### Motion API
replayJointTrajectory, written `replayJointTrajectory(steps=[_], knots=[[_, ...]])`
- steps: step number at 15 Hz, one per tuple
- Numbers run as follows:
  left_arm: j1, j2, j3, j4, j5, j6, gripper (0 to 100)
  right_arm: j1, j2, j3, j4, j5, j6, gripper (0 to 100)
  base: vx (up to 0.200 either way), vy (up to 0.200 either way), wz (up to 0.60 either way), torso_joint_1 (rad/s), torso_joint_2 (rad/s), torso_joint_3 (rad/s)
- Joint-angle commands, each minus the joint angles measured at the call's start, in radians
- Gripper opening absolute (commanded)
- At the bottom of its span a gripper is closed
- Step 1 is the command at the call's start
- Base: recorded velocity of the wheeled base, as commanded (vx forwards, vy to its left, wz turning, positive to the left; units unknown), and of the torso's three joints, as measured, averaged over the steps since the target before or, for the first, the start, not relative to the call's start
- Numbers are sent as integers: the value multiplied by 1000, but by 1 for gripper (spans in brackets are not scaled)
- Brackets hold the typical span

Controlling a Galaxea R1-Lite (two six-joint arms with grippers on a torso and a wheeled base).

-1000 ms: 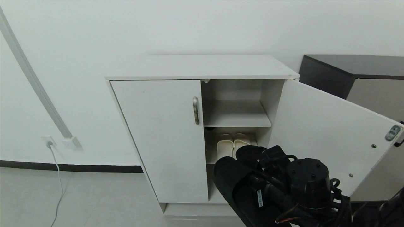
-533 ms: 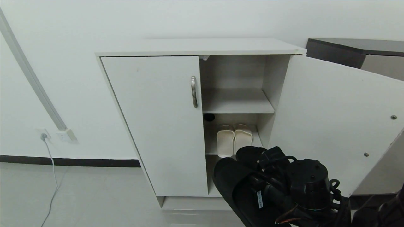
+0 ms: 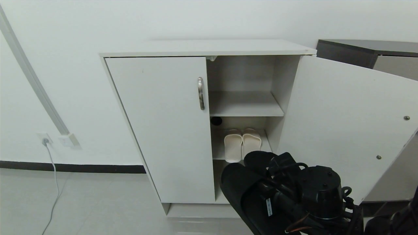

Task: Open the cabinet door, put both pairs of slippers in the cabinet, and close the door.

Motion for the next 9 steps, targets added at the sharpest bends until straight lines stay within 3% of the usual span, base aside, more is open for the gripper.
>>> replayJointTrajectory(steps=[1,2,9], knots=[[1,1,-1,1,-1,0,0,0,1,6,0,-1,-2,0,0,200,0,2,-17,7],[1,1,1,-1,-1,2,0,0,1,7,0,-1,-10,0,0,200,0,2,-27,7],[1,1,1,-1,0,0,0,0,3,13,0,-3,-28,0,0,0,0,2,81,44]])
